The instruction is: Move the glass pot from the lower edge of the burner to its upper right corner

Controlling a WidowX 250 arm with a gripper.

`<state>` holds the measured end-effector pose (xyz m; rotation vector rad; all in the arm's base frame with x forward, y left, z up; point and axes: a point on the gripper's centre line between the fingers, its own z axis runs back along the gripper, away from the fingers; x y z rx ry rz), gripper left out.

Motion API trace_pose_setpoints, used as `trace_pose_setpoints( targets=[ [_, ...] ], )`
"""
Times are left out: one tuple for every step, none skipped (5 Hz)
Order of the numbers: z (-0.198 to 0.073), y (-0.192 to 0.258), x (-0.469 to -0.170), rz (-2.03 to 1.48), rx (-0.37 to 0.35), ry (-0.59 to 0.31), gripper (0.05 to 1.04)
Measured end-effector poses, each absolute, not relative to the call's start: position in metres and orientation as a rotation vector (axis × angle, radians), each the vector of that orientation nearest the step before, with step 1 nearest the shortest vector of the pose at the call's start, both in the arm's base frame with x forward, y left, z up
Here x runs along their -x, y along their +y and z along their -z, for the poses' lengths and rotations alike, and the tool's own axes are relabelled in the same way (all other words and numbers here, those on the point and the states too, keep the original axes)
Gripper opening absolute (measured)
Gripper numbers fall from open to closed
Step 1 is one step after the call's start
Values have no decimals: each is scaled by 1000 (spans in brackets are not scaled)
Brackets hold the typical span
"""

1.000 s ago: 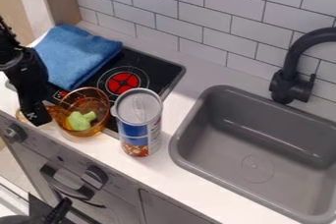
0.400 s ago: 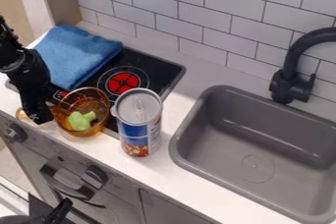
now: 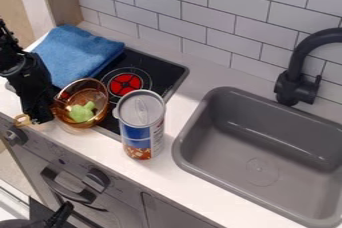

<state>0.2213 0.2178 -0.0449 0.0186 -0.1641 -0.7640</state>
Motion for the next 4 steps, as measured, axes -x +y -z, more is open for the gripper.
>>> trace_pose_setpoints(
  targets=[
    [45,217,-221,759,-15,-168,347],
    [40,215,-222,738,45,-184,347],
    [29,217,-229,687,96,-197,347],
    [18,220,-239,619,126,-200,347]
  ],
)
